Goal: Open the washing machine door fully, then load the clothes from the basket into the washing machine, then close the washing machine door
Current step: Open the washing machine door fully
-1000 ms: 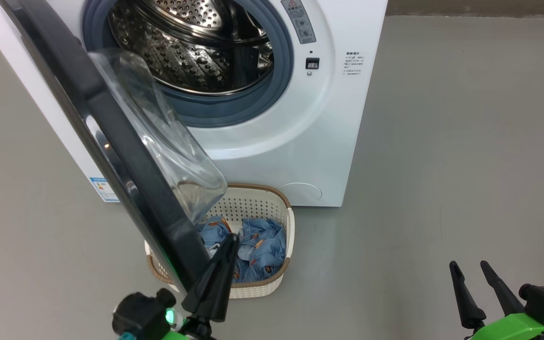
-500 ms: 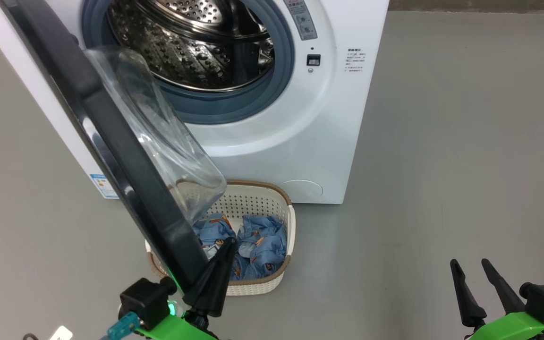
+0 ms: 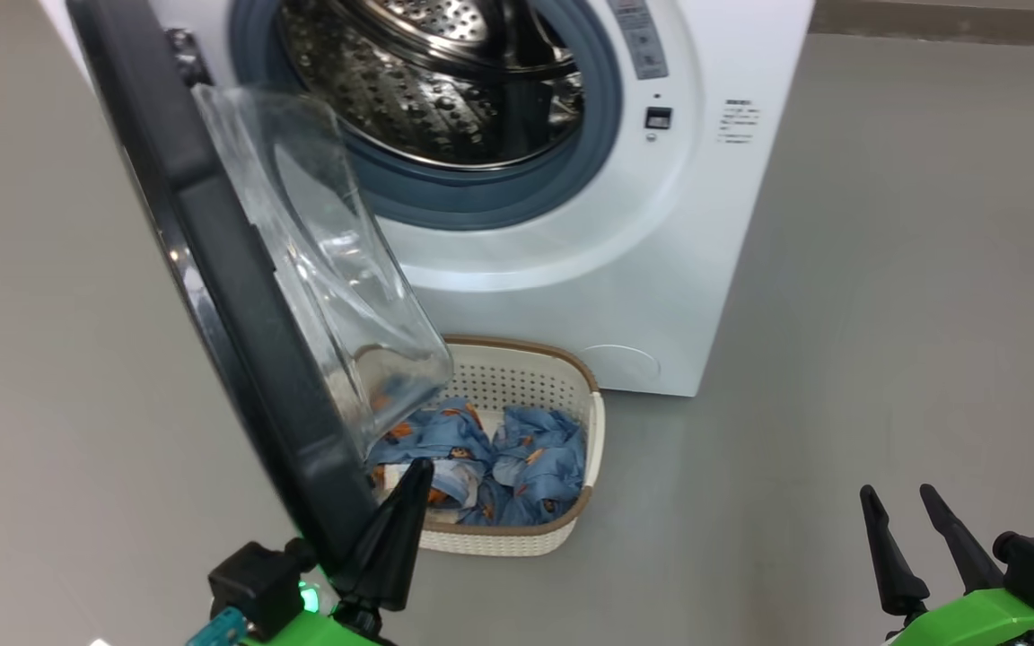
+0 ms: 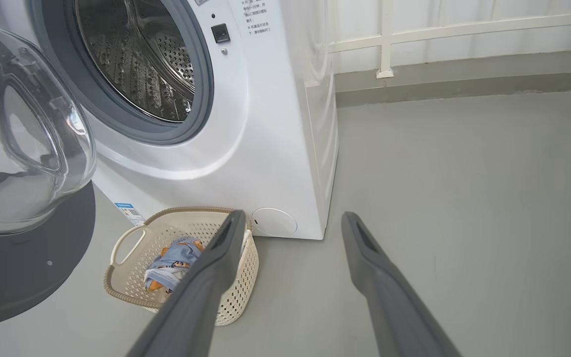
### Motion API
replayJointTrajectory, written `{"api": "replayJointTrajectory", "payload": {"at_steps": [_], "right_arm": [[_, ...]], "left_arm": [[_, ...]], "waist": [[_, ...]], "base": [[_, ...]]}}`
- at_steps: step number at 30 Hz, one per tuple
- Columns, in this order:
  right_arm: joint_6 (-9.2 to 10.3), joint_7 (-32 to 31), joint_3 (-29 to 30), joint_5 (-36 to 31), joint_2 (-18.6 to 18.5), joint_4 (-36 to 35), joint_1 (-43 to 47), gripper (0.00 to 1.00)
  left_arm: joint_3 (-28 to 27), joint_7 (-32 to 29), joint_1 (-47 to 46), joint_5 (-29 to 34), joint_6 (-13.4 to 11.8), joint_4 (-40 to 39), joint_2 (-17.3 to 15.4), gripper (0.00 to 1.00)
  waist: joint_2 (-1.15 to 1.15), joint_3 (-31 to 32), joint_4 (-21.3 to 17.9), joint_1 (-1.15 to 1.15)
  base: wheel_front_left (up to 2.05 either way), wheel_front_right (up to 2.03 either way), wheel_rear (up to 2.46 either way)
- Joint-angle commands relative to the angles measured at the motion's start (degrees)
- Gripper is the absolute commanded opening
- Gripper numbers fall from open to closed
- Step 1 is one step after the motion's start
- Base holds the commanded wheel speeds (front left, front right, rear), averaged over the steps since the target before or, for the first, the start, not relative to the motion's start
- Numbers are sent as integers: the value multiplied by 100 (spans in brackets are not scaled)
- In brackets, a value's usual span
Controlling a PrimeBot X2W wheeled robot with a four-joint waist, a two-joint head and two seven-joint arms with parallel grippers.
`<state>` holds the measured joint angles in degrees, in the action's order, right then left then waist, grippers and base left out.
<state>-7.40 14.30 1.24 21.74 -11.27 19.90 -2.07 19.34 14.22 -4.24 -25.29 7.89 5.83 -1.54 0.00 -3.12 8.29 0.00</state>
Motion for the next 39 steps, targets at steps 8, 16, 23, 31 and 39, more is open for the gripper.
{"api": "replayJointTrajectory", "payload": {"at_steps": [8, 16, 23, 31, 39], "right_arm": [[-9, 70, -98, -32, -138, -160, -13, 100], [-9, 70, -84, -36, -172, -182, -2, 100], [-9, 70, -141, -35, -181, -173, -48, 100], [-9, 70, -172, -8, -206, -180, -56, 100], [-9, 70, -196, -10, -241, -243, -130, 100]], "left_arm": [[-581, 77, 111, 138, -97, -270, -150, 0], [-985, 77, 266, 207, -284, -473, -177, 0], [-1586, 77, 258, 219, -491, -429, -318, 0], [-2197, 77, 143, 284, -646, -320, -536, 0], [-2885, 77, -224, 339, -645, -12, -815, 0]], "waist": [[0, 38, 589, 0], [0, -13, 941, 0], [0, -32, 1015, 0], [0, -111, 992, 0], [0, -306, 962, 0]], "base": [[0, 0, 0], [0, 0, 0], [0, 0, 0], [0, 0, 0], [0, 0, 0]]}}
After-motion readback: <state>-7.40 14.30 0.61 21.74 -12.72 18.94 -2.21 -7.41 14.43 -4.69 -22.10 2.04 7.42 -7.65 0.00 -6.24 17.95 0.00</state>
